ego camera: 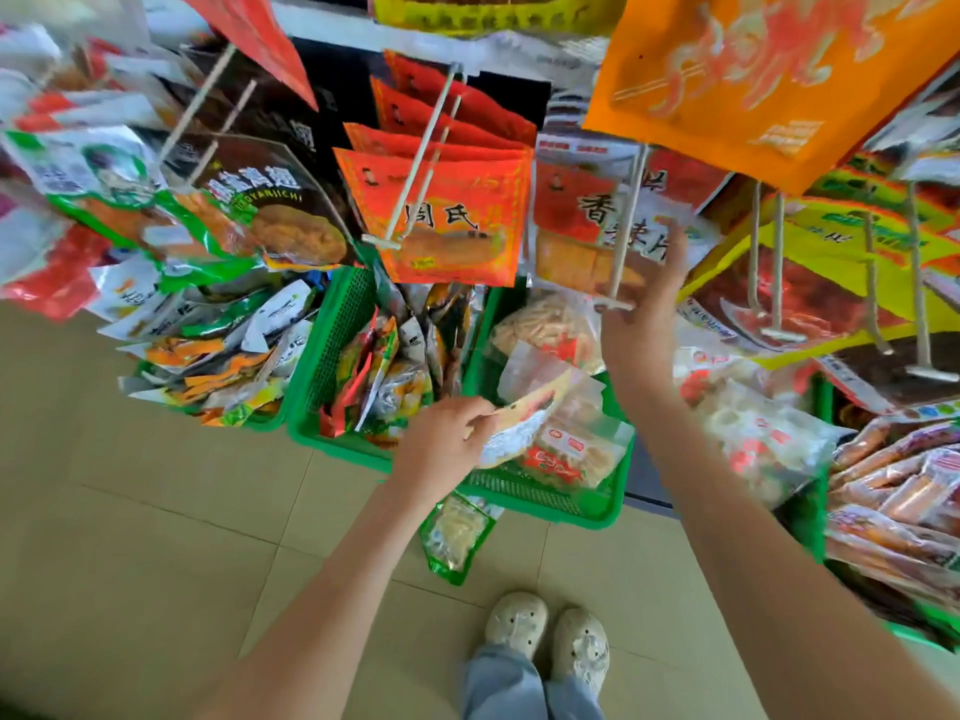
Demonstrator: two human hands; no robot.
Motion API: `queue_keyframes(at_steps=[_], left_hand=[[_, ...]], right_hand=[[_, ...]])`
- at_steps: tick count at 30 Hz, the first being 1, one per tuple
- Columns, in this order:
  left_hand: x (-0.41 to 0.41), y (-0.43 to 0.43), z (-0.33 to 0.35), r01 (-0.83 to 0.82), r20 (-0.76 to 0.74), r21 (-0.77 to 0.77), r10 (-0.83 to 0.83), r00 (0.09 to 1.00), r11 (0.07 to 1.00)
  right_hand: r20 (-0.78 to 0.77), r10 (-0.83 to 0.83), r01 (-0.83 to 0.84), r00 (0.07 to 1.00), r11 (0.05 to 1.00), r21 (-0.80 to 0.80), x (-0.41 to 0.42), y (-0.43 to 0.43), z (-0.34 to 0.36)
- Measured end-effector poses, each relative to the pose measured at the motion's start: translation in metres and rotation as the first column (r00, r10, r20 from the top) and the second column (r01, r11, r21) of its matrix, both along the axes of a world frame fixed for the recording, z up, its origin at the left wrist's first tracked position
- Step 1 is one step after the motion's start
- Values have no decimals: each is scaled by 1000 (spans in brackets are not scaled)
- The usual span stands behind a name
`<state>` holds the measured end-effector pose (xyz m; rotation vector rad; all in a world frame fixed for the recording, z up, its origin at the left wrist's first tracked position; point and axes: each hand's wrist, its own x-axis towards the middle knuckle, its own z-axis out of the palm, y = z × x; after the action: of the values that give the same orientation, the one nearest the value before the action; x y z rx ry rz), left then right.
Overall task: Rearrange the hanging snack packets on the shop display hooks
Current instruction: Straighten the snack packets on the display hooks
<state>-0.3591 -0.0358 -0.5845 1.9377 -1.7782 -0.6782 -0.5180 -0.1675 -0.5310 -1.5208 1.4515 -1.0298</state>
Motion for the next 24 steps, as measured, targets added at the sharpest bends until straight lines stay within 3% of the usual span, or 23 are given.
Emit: queue_keyframes(at_steps=[2, 4, 7, 10, 13, 16, 19, 21, 24], left_hand=[[1, 23, -21, -23, -22, 30, 24, 999, 999], [4, 46, -44, -93, -56, 101, 99, 994, 990], [8, 82, -82, -207, -69, 197, 224, 972, 958], [11, 117, -127, -369, 12, 279, 381, 925, 887], [15, 142, -167, -582, 47, 289, 597, 801, 760], [17, 161, -195, -655, 20, 245, 671, 741, 715], [17, 176, -214, -745, -48, 286, 785, 617, 603], [17, 184, -224, -778, -153, 321, 840, 520, 540], [19, 201, -230, -818, -293, 406, 906, 306, 407]], right_hand=[[7, 36, -36, 999, 998, 42, -1, 52, -32], [-83, 190, -177, 978, 974, 144, 4, 103, -73], [-121, 487, -432, 865, 845, 315, 15, 166, -136], [-62, 612, -536, 788, 733, 419, 25, 199, -188], [-44, 716, -606, 696, 620, 498, 38, 215, -236], [-37, 802, -671, 596, 523, 526, 56, 221, -270], [8, 882, -781, 471, 413, 468, 77, 226, -286], [-94, 927, -841, 363, 370, 394, 88, 237, -291], [-261, 933, -888, 248, 326, 324, 95, 257, -293]])
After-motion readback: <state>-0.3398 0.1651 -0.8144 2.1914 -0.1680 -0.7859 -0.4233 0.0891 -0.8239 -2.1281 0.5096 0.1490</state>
